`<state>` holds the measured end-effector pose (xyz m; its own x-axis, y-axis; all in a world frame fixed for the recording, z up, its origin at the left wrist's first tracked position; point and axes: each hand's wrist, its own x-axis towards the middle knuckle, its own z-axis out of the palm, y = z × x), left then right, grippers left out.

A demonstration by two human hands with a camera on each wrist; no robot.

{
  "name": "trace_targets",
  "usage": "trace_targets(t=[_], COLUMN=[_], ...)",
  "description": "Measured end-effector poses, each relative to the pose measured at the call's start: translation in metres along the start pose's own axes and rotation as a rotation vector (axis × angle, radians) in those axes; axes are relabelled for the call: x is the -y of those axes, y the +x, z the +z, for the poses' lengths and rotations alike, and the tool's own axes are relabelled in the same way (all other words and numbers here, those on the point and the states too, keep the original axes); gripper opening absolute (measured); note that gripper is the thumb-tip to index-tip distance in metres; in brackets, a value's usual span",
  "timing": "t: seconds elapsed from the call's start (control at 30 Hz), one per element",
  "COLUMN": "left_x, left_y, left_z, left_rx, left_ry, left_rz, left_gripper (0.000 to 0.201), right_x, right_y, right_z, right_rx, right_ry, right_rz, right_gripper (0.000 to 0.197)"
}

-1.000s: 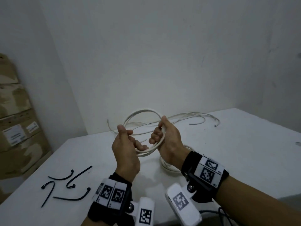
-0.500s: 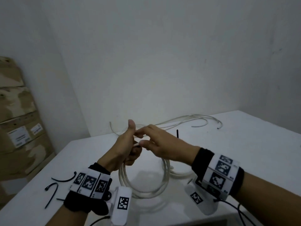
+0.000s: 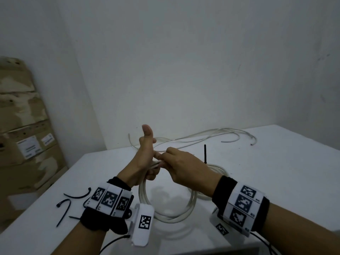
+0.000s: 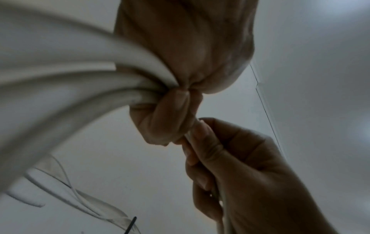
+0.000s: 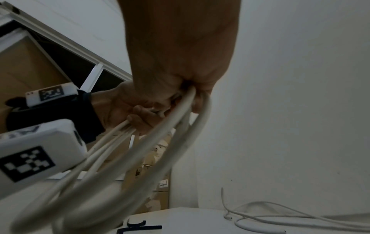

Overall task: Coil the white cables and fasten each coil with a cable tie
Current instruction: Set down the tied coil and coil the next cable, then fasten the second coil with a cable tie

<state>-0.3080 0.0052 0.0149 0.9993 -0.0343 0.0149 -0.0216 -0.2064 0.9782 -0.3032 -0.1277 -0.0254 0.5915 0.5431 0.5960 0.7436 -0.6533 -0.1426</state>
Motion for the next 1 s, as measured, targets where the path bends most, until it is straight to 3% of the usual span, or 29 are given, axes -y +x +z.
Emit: trace_targets(t=[0.13, 0.2, 0.4, 0.53, 0.63, 0.7, 0.83, 0.9, 1.0], left_x=[0.002, 0.006, 0.021, 0.034, 0.042, 0.048, 0.057, 0.058, 0.058], left_y=[-0.002, -0.006, -0.01, -0.011, -0.014, -0.017, -0.027, -0.034, -0.043], left_z=[-0.016, -0.025, -0.061, -0.09, -0.112, -0.128, -0.171, -0.19, -0.21], left_rx=[0.142, 0.228, 0.179, 0.127, 0.044, -0.004, -0.084, -0.113, -0.173], left_ry=[0.054, 0.114, 0.06, 0.141, 0.221, 0.288, 0.317, 0.294, 0.292], left_rz=[0.033, -0.007, -0.075, -0.136, -0.166, -0.163, -0.195, -0.215, -0.229], left_gripper=[0.058, 0.055, 0.044, 0.035, 0.039, 0.043, 0.041, 0.04, 0.038], right_x=[-0.009, -0.013, -0.001, 0.01, 0.027, 0.04, 0.041, 0.034, 0.039], right_y=[0.007, 0.012, 0.034, 0.053, 0.067, 0.074, 0.084, 0.09, 0.102], right_z=[0.003, 0.007, 0.033, 0.06, 0.079, 0.089, 0.107, 0.121, 0.142], right_rx=[-0.075, -0.094, -0.118, -0.065, 0.029, 0.091, 0.234, 0.365, 0.641], right_ry=[0.04, 0.087, 0.162, 0.221, 0.234, 0.362, 0.958, 0.902, 0.421], right_rz=[0.026, 0.027, -0.023, -0.022, -0.015, 0.035, 0.411, 0.451, 0.231], right_gripper=[0.019, 0.017, 0.048, 0.04, 0.034, 0.035, 0.042, 0.035, 0.036])
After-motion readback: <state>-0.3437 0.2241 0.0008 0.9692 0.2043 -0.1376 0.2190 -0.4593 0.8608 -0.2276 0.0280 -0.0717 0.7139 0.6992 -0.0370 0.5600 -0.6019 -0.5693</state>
